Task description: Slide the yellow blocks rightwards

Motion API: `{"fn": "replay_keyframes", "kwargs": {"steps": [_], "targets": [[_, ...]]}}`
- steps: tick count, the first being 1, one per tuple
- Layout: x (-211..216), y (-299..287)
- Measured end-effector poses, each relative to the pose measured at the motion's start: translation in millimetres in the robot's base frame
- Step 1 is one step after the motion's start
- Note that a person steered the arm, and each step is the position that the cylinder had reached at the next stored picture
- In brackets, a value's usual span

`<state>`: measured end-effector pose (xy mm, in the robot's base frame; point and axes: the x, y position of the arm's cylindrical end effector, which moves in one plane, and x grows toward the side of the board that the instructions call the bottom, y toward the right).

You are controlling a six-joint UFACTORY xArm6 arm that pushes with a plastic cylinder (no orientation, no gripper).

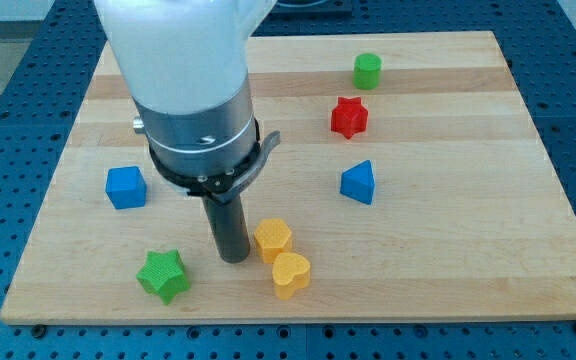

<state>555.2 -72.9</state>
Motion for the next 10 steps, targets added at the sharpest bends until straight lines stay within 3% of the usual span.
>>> {"fn": "replay_keyframes", "kwargs": {"steps": [4,6,10], "targets": [[-11.8,37.1],[1.3,3.8],[33.5,52.6]]}}
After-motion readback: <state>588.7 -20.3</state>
